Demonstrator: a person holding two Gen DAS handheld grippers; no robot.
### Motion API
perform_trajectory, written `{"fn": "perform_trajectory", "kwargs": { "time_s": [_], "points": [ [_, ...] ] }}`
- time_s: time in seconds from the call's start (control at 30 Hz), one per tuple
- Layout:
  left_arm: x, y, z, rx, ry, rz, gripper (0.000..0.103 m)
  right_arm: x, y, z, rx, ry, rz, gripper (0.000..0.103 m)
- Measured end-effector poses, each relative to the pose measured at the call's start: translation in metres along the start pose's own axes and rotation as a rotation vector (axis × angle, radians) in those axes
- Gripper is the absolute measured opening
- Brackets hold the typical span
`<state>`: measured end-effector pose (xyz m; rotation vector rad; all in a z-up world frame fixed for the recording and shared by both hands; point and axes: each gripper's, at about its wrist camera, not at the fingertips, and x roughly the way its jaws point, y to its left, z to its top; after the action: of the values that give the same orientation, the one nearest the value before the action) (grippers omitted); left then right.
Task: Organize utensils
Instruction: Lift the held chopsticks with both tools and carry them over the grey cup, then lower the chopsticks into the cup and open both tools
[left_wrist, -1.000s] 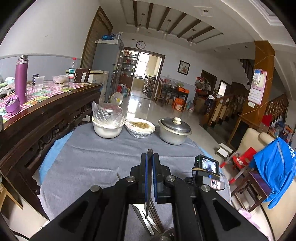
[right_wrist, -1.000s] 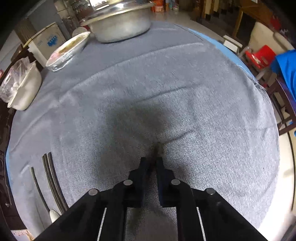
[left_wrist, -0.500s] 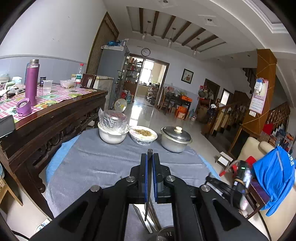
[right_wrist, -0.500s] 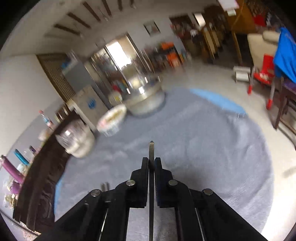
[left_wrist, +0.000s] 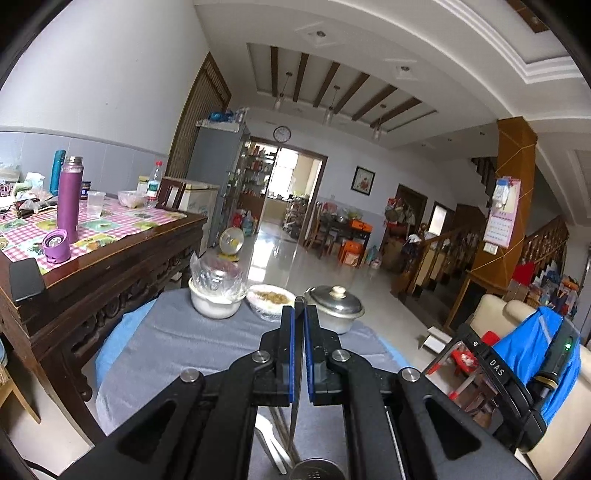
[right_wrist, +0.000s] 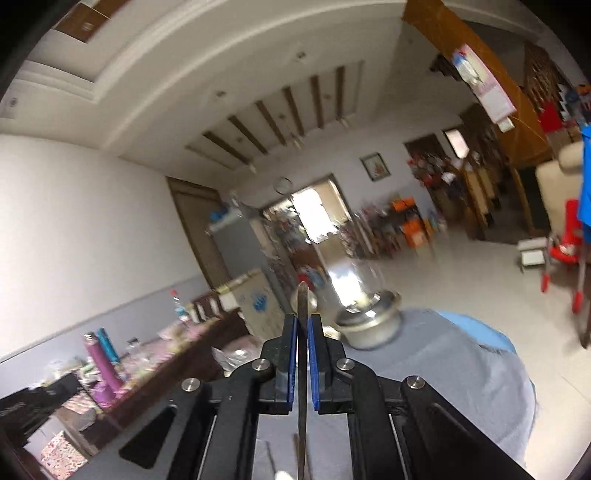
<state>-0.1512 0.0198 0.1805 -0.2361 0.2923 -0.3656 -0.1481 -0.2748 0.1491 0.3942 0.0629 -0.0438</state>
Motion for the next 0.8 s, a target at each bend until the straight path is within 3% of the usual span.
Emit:
{"fn": "perform_trajectory", "kwargs": {
  "time_s": [0.13, 0.3, 0.53, 0.8],
  "points": [
    [-0.010, -0.007, 0.002, 0.010, -0.012, -0.032, 0.005, -0.015, 0.018, 0.001, -0.015, -0.001, 0.066, 0.007],
    [-0.013, -0.012, -0.005, 0.022, 0.010, -0.056, 0.005, -0.024, 0.035, -0.019, -0.109, 0.044, 0.075, 0.007],
    [0.009, -0.008, -0.033, 0.024, 0.119, -0.042, 0.005, -0.023, 0.040, -0.057, -0.193, 0.149, 0.059, 0.007],
    [0.020, -0.003, -0.054, 0.029, 0.182, -0.007, 0.005, -0.026, 0.040, -0.077, -0.223, 0.225, 0.053, 0.007]
  ]
}}
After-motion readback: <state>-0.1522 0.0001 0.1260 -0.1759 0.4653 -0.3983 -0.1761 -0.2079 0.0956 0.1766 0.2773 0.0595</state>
